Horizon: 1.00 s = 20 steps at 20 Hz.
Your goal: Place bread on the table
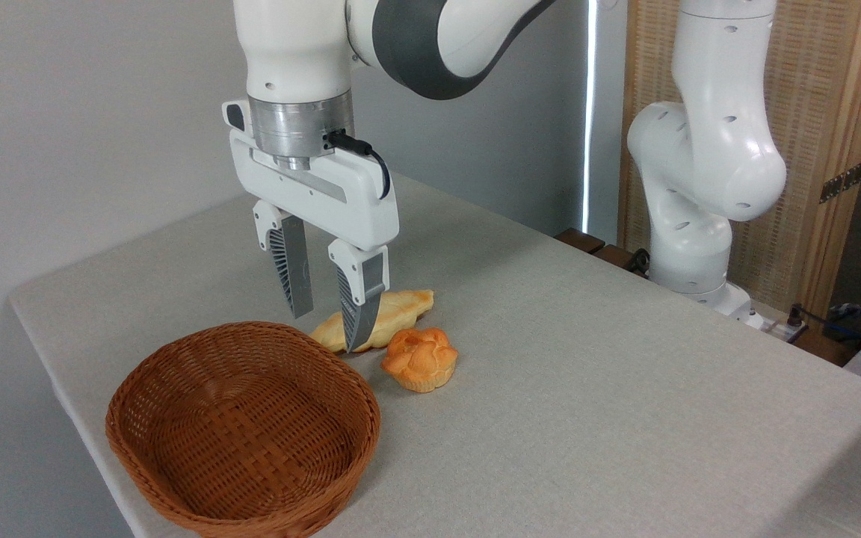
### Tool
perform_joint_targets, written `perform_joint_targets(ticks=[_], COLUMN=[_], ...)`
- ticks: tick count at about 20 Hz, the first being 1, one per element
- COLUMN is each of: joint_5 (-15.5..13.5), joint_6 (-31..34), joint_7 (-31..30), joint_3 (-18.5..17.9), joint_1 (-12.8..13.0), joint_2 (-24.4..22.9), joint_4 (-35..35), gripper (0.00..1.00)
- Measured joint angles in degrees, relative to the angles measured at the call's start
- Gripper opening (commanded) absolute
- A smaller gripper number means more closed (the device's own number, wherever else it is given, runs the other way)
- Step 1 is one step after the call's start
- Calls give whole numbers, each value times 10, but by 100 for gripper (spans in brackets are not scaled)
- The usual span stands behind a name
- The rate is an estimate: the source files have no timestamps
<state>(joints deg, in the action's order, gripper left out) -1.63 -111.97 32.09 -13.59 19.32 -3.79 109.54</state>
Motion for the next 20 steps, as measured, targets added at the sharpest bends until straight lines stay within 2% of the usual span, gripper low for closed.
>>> perform_joint_targets(ticks=[12,14,17,20], joint_5=[0,0,0,0], joint_6=[0,0,0,0], joint_7=[0,1,1,1], joint_3=[-2,15,68,79], joint_1=[-5,-35,-98,-106], joint_2=[0,0,-1,-1], joint_4=[-3,-3,-8,-8], gripper=[100,100,100,100])
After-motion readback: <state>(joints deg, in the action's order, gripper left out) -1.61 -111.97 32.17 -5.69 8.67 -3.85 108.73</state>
